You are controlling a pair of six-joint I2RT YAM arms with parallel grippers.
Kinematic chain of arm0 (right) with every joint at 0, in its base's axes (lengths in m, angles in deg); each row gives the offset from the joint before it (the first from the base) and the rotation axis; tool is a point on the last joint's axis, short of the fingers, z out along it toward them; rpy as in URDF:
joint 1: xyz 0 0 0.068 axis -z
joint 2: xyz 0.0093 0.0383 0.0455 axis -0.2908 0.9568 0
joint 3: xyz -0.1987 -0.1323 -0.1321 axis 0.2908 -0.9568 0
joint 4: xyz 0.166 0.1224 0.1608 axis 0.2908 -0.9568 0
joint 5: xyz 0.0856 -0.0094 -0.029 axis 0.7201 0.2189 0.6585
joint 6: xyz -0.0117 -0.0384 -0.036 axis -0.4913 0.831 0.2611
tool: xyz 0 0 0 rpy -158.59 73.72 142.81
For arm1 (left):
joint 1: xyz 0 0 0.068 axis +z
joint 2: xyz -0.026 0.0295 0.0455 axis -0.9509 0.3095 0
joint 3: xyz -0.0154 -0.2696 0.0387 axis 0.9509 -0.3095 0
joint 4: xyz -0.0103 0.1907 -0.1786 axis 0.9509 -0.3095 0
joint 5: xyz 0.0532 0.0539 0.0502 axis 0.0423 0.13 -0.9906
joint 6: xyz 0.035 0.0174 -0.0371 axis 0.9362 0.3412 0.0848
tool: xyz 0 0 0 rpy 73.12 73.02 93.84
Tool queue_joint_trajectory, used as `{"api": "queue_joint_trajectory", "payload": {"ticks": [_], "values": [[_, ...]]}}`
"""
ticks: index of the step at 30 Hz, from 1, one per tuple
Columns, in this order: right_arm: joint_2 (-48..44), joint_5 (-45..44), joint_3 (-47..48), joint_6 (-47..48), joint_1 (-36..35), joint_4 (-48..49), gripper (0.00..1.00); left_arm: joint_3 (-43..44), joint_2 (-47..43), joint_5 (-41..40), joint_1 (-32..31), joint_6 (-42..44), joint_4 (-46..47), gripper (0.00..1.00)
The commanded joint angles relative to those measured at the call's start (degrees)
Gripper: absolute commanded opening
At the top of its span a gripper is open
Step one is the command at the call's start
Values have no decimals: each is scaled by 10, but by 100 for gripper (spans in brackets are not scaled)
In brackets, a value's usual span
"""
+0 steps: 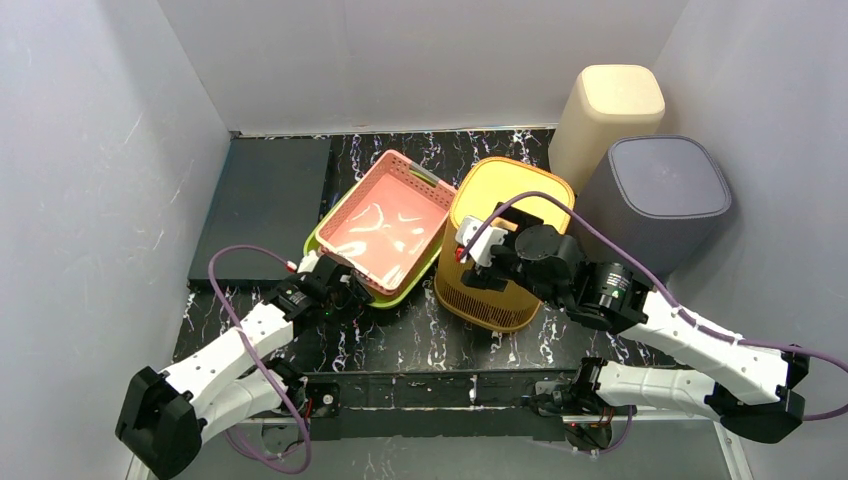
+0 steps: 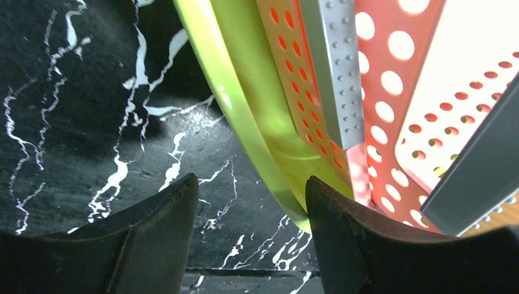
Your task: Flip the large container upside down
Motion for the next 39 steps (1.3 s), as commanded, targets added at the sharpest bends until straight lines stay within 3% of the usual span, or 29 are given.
{"api": "queue_joint_trajectory", "payload": {"ticks": [1,6,13,15,18,21,24,26,33,39], "values": [[-5,-112,5,12,4,80,99,-18,-23,-14,-38,-39,-34,62],[-4,-157,37,-48,5,81,99,-25,-43,-30,-80,-74,-41,62],[-19,-87,122,-256,5,26,99,-13,-54,-46,-127,-94,-64,62],[-12,-30,146,-321,6,-19,99,-6,-54,-51,-131,-91,-79,63],[-4,125,165,-383,6,-77,99,14,-65,-59,-132,-76,-103,64],[-9,265,130,-427,5,-82,97,31,-83,-81,-132,-59,-136,65],[-4,302,96,-457,5,-112,95,51,-100,-106,-132,-39,-172,67],[-3,268,74,-475,5,-147,94,65,-107,-114,-132,-19,-187,69],[10,-35,48,-598,5,-310,99,133,-115,-129,-132,17,-274,69],[30,-195,30,-630,7,-314,99,167,-143,-151,-132,28,-327,71]]}}
